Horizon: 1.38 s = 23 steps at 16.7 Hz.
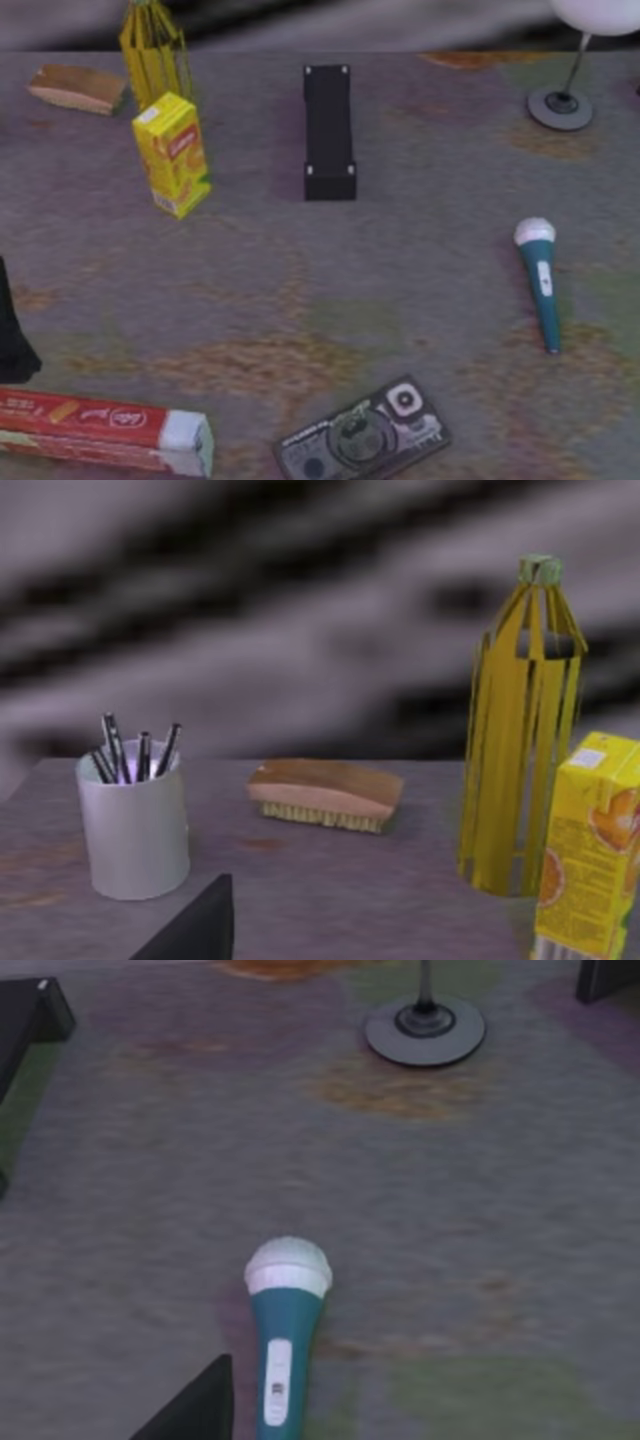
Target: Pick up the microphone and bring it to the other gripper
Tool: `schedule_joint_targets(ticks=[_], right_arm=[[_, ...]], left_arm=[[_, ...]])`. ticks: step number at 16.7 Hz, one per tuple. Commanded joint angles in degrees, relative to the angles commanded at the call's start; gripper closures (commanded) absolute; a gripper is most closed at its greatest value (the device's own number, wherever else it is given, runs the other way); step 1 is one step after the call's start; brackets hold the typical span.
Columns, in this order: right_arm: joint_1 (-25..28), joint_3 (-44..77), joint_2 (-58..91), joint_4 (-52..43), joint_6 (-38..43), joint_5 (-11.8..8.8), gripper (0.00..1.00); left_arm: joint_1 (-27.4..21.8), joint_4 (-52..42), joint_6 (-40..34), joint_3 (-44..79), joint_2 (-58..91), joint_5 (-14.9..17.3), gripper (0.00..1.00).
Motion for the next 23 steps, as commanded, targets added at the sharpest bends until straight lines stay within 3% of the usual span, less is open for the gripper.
schedule_joint_targets(ticks=[6, 12, 16, 23], right_arm=[[6.19, 20.37, 36.86, -16.64, 6.56, 0.88, 0.00], [11.15, 37.30, 61.74, -28.56, 11.82, 1.24, 0.00], [12.77, 43.27, 69.52, -31.90, 13.52, 1.31, 0.00], [12.63, 43.16, 70.47, -31.09, 13.50, 1.29, 0.00]], left_arm=[[0.00, 0.00, 0.00, 0.00, 0.00, 0.00, 0.00], [0.00, 0.00, 0.00, 0.00, 0.00, 0.00, 0.00], [0.00, 0.00, 0.00, 0.00, 0.00, 0.00, 0.00], [0.00, 0.00, 0.00, 0.00, 0.00, 0.00, 0.00]])
